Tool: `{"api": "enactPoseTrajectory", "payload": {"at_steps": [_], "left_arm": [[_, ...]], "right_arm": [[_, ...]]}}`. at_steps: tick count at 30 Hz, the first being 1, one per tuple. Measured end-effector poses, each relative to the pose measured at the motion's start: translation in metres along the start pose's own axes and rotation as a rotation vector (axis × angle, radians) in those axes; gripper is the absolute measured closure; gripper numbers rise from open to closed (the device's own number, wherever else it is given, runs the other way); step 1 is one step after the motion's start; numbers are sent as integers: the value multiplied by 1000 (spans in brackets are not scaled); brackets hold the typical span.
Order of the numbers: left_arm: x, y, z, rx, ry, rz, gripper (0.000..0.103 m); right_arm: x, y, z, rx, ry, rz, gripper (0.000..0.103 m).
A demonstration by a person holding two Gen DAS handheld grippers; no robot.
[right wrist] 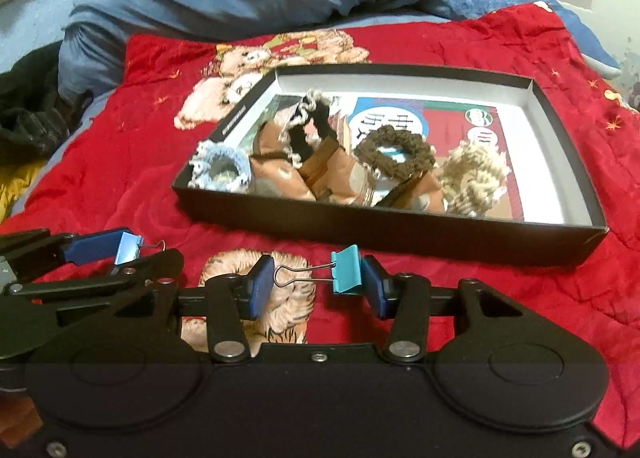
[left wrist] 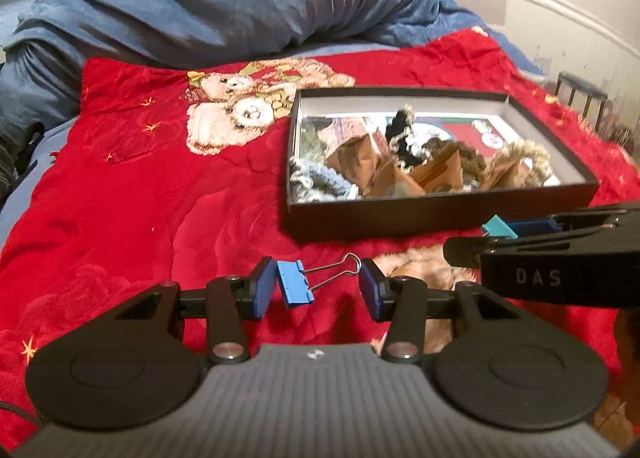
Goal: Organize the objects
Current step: 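Carry both held binder clips up and over the box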
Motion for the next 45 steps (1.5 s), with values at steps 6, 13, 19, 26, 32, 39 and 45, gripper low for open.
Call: {"api": "enactPoseTrajectory", "payload": {"at_steps": [6,13,19,26,32,39,45], "left_arm": [[-10,16,-5,-5,12,109,53],[-8,40,-6,-30,-6,178,53],[8,73,-7,-61,-44,216,53],[54,110,-12,-108,-45,238,53],[74,104,-21,-150,-4,256,53],[78,97,-20,-138,-23,246,53],[82,91,-19,-136,-23,221,53]], "right_arm": [[-11,18,2,36,29,51,57],[-28,45,19,103,29,140,57],[-30,65,53,226,-11,191,57],[-8,98,89,365,-89,240,57],[11,101,91,386,-157,231,57],[26,103,90,387,-191,221,57],[34,97,107,460,-200,202,57]]}}
Point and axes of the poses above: each gripper's, at about its wrist camera, not at the fingertips, and x roughly the way its jaws point, z to its right, y to its top, the point moved 7 cm from there along x, roughly the way its jaws point, and after that the axes turned 3 degrees about x, right-handed, at the moved point
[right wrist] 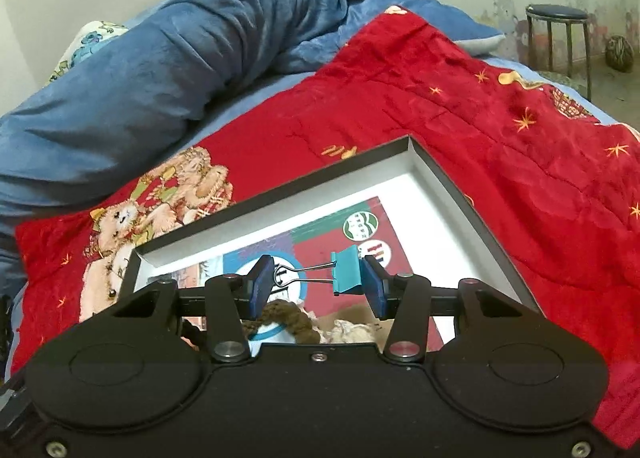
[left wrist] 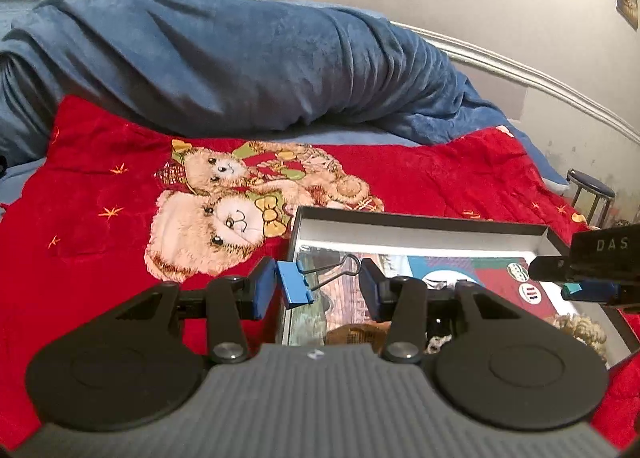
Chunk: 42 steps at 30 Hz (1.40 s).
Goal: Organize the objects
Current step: 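Carry both held binder clips up and over the box, then open both tools to drop the binder clips into the box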
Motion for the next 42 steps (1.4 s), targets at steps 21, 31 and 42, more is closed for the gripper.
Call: {"api": "enactPoseTrajectory", "payload": {"at_steps": [21,31,42], "left_arm": [[8,-4,13,42,-15,-9,46],[-10,5,8,-4,3,71,6],[-40,-16,27,163,71,122,0]], "right_arm": [[-2,-18,-31,-126,54,-42,57],[-33,-6,-20,-71,84,66,17],[-69,-6,-10,-91,176,162,0]]}}
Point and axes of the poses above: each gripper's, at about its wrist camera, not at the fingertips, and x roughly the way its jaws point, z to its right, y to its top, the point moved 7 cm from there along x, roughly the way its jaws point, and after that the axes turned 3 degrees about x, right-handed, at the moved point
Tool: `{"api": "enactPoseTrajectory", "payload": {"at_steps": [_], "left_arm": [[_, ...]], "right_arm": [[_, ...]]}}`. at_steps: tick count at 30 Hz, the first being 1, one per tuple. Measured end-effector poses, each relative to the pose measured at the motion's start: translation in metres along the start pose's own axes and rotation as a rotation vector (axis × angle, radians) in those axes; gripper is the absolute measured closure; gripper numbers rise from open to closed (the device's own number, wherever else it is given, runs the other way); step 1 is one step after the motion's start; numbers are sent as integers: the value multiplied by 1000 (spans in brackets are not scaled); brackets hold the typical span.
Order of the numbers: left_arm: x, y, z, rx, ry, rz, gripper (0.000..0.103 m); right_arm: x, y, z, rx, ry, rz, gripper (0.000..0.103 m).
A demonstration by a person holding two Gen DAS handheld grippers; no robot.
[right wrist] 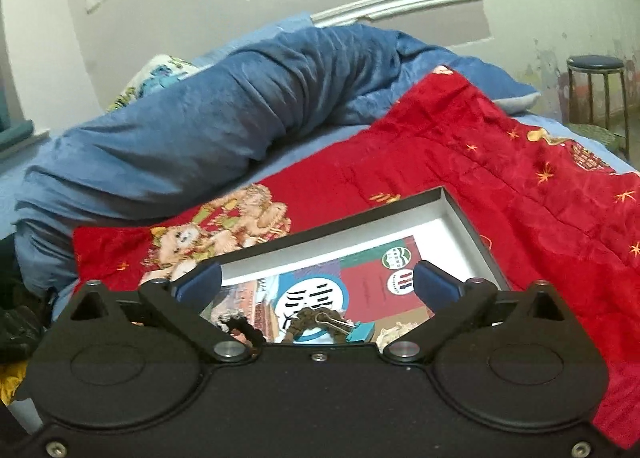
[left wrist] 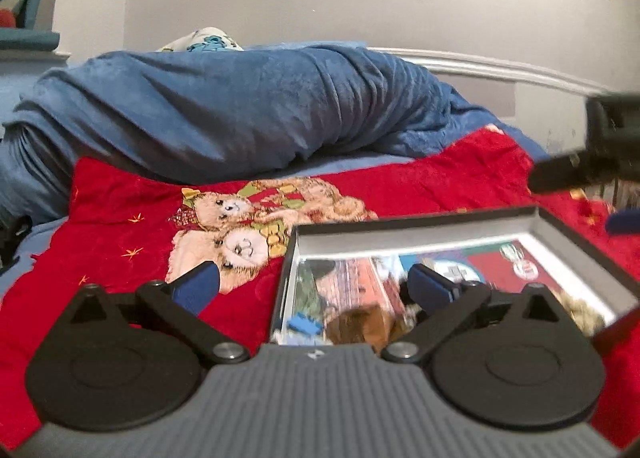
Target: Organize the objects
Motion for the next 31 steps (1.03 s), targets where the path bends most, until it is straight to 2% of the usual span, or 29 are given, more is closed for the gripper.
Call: {"api": "enactPoseTrajectory", "payload": {"at_steps": [5,10,14,20,25,31], "left_arm": [[-24,-14,-2,-5,-14,-54,0],[-35,-25,3,51,70,-125,0],[-48,-38,3,79,97,-152,0],[-62,-46,7,85,78,-194,0],[-70,-55,1,65,92,-222,0],[-71,-60,-17,-14,100,-289,0]], "right_arm": [[-9,-7,2,-35,-11,13,0],[-27,-32,9,-87,-82,20,0],[-35,-64,21,-153,-117,-70,0],[-33,-89,36,-34,-119,-196,0],[-20,-92,35,22,-154,-265,0],[-20,-75,16,50,-129,-235,0]]}}
Point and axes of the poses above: each gripper's, at about its wrist camera, not at the fingertips, and x roughly the way its jaws point, z to its right, y to its top, the point moved 7 cm from there along x, roughly the way its jaws point, and after that the axes turned 3 degrees about x, right-handed, at the moved point
